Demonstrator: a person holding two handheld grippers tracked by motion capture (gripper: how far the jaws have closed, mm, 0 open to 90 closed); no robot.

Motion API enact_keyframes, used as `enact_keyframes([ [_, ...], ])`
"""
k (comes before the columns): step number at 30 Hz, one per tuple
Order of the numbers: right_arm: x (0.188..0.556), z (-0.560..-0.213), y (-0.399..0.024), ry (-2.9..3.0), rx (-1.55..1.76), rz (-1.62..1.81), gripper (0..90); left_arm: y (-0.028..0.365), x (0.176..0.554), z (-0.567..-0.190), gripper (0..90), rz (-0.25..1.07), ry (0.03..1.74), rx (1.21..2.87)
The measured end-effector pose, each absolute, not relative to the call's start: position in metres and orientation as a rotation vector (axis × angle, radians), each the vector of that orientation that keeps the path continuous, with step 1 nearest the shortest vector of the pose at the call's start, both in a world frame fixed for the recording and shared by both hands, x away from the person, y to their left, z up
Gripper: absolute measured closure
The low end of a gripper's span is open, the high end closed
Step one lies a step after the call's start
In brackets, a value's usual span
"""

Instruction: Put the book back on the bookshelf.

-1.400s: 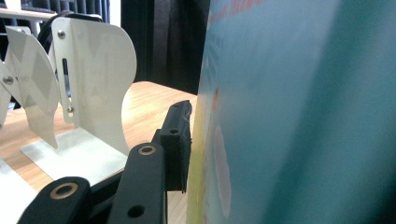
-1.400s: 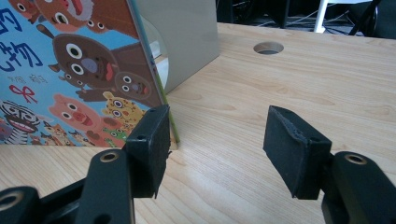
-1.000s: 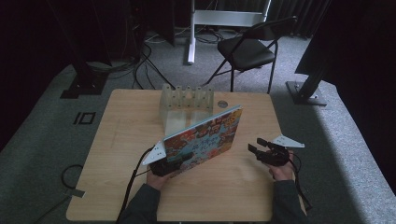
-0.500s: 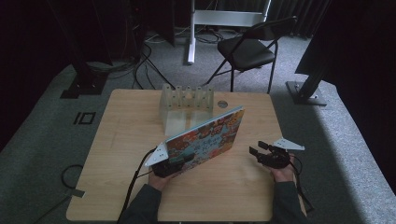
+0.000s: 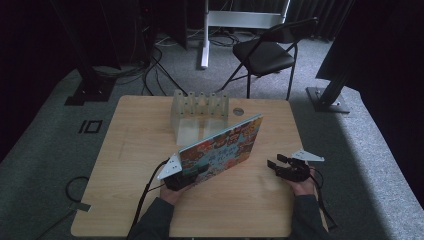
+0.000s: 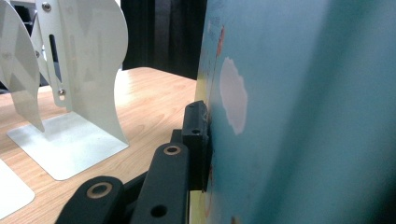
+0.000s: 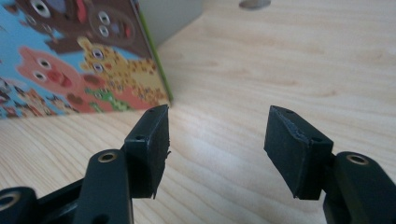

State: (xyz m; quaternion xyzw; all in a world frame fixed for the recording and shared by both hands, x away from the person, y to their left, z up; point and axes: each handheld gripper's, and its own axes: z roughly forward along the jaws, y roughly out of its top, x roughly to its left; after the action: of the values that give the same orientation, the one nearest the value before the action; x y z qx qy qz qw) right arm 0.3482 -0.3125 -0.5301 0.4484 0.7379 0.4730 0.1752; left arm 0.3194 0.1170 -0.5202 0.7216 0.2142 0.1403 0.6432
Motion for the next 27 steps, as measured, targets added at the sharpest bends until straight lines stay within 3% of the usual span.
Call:
enact_keyframes([
  [27,0.356,-0.549,-0.308,2.180,1.279,1.120,32.1,0.123,0.303,-0.520,81.1,0.432,0.521,1.641],
])
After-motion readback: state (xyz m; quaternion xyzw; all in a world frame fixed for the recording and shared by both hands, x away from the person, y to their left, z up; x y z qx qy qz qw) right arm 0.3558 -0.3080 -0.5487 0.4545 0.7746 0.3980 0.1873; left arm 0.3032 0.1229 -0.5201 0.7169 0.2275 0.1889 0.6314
